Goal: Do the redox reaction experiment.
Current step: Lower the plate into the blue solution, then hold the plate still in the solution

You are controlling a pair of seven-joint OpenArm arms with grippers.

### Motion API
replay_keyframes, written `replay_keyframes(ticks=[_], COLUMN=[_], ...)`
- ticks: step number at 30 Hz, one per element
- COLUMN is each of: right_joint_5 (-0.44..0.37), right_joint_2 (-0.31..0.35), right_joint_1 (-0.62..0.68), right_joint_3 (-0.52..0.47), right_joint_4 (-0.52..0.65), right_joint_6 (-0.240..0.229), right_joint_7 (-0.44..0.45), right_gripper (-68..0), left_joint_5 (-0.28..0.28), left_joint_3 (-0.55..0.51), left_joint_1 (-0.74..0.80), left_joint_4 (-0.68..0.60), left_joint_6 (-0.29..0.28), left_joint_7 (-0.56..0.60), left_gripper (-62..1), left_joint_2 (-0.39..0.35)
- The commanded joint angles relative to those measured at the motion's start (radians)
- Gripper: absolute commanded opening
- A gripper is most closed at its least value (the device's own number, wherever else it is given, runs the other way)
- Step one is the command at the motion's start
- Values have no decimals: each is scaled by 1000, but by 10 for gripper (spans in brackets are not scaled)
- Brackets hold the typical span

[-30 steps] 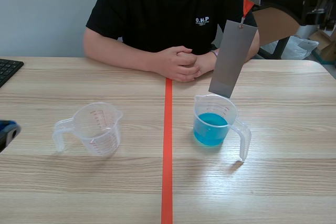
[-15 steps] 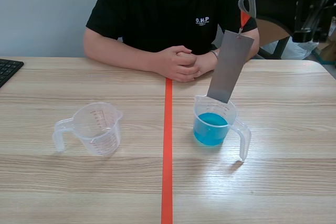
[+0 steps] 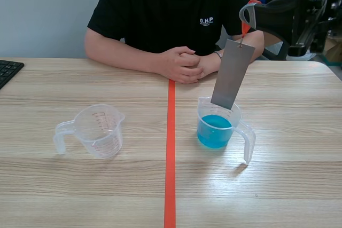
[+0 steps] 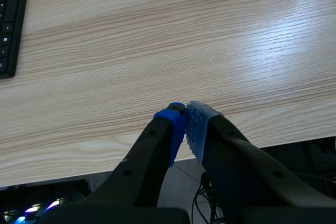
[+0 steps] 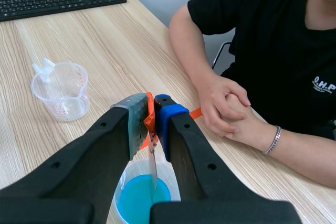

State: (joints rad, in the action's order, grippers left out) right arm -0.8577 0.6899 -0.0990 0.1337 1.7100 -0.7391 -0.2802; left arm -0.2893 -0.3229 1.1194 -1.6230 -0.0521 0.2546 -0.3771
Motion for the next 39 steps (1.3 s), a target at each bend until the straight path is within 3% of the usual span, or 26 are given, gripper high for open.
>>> replay_keyframes(ticks=[1,11,24,32,39], right_joint_5=[-4,76,200,310,338], right_joint_2=[13,-35,-49,-93,-103], right_joint_1=[-12,-12,-20,-21,-31], right_joint_3=[6,22,101,140,160], right_joint_4=[-4,-22,-148,-235,-279], right_joint_6=[-6,-6,-6,-6,-6], right_joint_7=[25,43,188,245,263], right_gripper=[-660,-660,-660,-660,-660], left_joint_5=[-3,-3,-3,-3,-3], left_joint_3=[1,1,1,1,1], left_joint_1=[5,5,5,5,5], left_joint_4=[-6,-6,-6,-6,-6], left_joint_6=[5,5,5,5,5], left_joint_7=[10,6,-46,-47,-47], left_gripper=[-565,-565,-565,-565,-565], left_joint_2=[-3,-3,-3,-3,-3])
